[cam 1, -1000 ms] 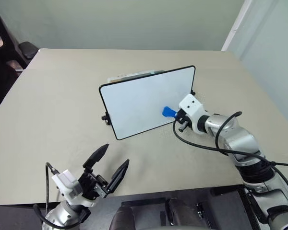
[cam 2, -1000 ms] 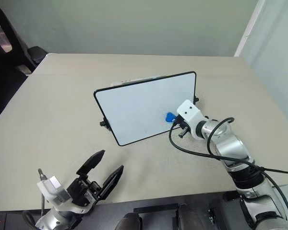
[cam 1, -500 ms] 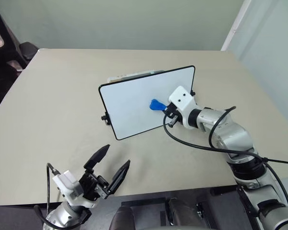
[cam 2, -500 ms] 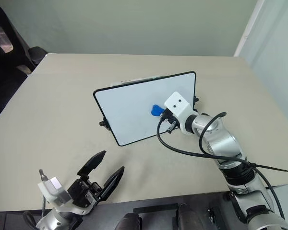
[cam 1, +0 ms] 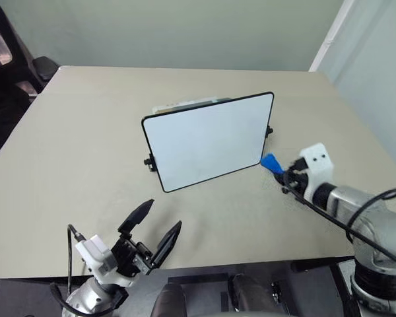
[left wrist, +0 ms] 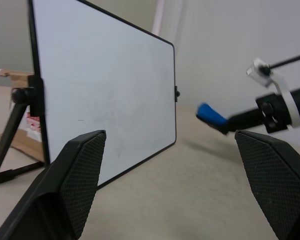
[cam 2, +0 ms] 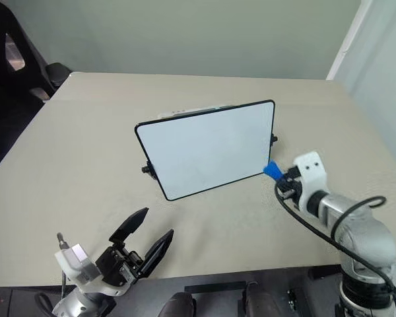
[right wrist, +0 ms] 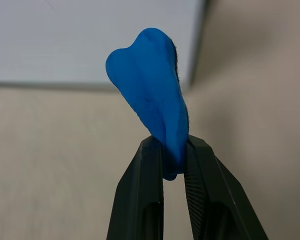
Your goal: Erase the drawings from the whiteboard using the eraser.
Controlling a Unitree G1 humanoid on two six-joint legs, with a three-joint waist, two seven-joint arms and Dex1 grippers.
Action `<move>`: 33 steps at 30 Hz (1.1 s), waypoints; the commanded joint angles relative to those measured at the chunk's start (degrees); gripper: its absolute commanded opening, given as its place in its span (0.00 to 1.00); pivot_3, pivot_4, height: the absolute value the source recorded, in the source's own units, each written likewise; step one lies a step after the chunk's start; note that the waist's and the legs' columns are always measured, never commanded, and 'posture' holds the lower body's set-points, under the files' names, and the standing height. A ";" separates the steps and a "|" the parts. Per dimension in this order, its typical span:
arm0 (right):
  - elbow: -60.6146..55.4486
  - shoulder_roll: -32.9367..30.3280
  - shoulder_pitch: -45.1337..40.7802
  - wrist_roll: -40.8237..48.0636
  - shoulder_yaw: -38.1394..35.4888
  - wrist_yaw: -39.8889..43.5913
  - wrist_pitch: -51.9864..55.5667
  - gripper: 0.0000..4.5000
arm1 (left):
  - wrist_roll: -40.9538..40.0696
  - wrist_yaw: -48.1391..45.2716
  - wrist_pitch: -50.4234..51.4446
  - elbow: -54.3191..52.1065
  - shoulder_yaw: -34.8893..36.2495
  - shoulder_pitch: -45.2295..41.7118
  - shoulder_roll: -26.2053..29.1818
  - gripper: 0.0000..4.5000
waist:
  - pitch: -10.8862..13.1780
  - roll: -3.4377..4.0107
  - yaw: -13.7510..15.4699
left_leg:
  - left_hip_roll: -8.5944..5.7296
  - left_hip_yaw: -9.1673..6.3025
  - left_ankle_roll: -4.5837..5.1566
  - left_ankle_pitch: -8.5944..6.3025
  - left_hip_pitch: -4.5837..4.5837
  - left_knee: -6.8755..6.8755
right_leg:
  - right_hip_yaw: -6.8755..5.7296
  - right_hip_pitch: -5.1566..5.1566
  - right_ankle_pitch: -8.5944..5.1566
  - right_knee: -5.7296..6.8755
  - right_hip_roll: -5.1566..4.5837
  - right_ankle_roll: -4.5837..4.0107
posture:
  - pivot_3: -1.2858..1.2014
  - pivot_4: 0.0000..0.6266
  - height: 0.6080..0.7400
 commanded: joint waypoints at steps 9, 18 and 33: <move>0.22 0.05 0.92 1.66 -0.94 -3.33 1.51 0.26 | 0.91 0.40 -0.52 -3.19 -1.53 0.54 -0.33 1.00 | 0.01 0.03 -0.44 | 0.00 0.01 0.26 -0.01 0.14 -0.05 | 0.00 0.05 -0.01 0.05 0.04 -0.02 | 0.52 0.24 1.00; -6.21 -4.49 7.88 3.23 -0.56 0.31 -12.74 0.73 | 0.53 1.01 -0.59 -3.21 -1.03 0.42 -0.04 1.00 | 0.02 0.04 -0.16 | 0.00 0.02 0.54 -0.17 0.06 -0.09 | 0.00 0.05 -0.24 0.04 0.05 -0.09 | 0.52 0.24 1.00; -6.56 2.70 8.03 15.45 -1.58 1.63 -33.30 0.73 | -0.19 0.58 -0.43 -3.96 -1.51 1.17 0.25 1.00 | 0.00 0.01 -0.09 | 0.00 0.01 0.65 -0.23 0.24 -0.06 | 0.00 0.18 -0.27 0.05 0.06 -0.15 | 0.52 0.24 1.00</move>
